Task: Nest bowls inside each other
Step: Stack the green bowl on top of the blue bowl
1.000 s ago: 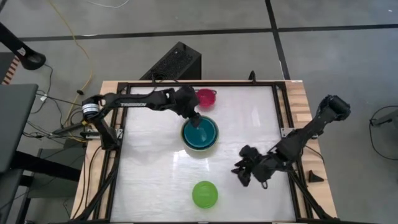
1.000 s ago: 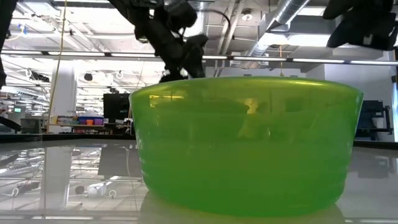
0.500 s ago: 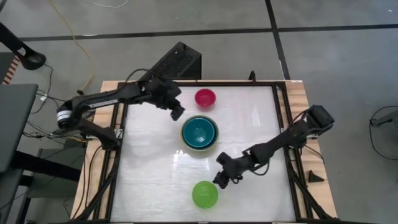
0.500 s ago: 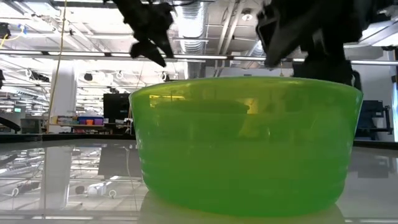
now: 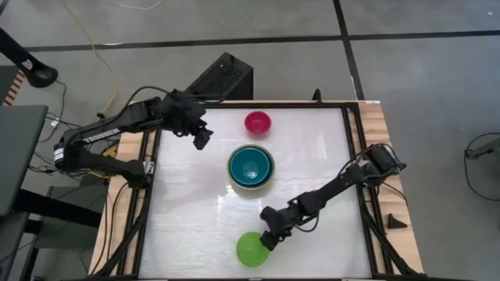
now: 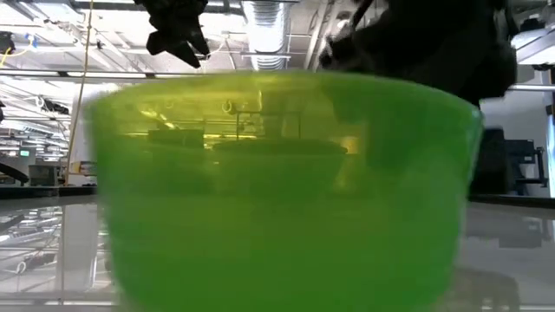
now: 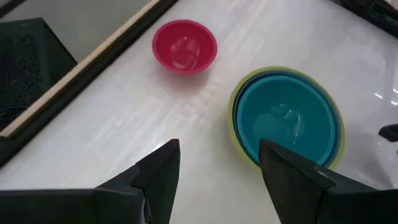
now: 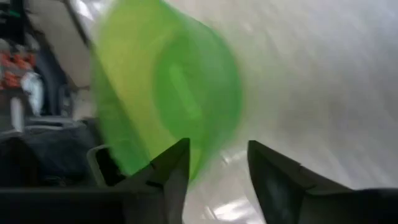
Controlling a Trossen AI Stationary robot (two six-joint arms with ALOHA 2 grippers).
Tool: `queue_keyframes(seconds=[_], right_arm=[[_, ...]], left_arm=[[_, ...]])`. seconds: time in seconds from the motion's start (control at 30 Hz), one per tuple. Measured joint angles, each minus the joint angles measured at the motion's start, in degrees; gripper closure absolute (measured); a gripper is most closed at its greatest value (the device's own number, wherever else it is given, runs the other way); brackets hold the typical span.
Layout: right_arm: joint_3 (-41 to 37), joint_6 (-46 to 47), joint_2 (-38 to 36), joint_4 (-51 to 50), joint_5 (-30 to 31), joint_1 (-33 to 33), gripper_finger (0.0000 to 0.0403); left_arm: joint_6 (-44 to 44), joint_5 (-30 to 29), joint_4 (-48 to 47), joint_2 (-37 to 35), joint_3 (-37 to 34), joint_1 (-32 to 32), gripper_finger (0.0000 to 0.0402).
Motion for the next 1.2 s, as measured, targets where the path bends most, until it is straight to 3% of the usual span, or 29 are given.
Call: queue_keyframes(seconds=[0.07, 0.2, 0.23, 0.53, 0.77, 0.87, 1.03, 1.2], right_arm=[[1.7, -0.1, 2.3, -1.2, -1.4, -0.6, 0.0245], [3.7, -1.5, 4.9, -2.7, -3.1, -1.8, 0.0362], [4.1, -2.3, 5.1, -2.8, -3.5, -2.0, 0.0377], [4.4, -7.5, -1.8, -4.1, -0.1, -4.4, 0.0377], [4.5, -14.8, -14.8, -9.8, 9.9, -7.3, 0.0377], [4.5, -19.4, -19.4, -11.7, 12.3, -11.1, 0.0377], [4.6, -25.6, -23.9, -13.1, 10.6, -20.6, 0.0377], [11.4, -32.9, -23.1, -31.6, 7.2, -29.9, 0.0377]], left_arm=[[0.0, -0.3, -0.6, -0.4, 0.0, 0.0, 0.0195], [-0.1, -0.1, -1.3, -0.7, 0.0, 0.0, 0.0195], [-0.1, -0.1, -1.4, -0.7, 0.0, 0.0, 0.0195], [1.2, 0.0, -2.3, -1.2, 0.0, 0.0, 0.0195], [3.1, -0.3, 0.7, -3.5, 0.0, -0.3, 0.0195], [3.6, -0.7, 0.9, -3.7, 0.0, -0.2, 0.0195], [3.4, -0.7, 1.5, -3.7, 0.0, -0.2, 0.0195], [2.4, -0.7, 2.3, -3.7, 0.0, -0.2, 0.0195]])
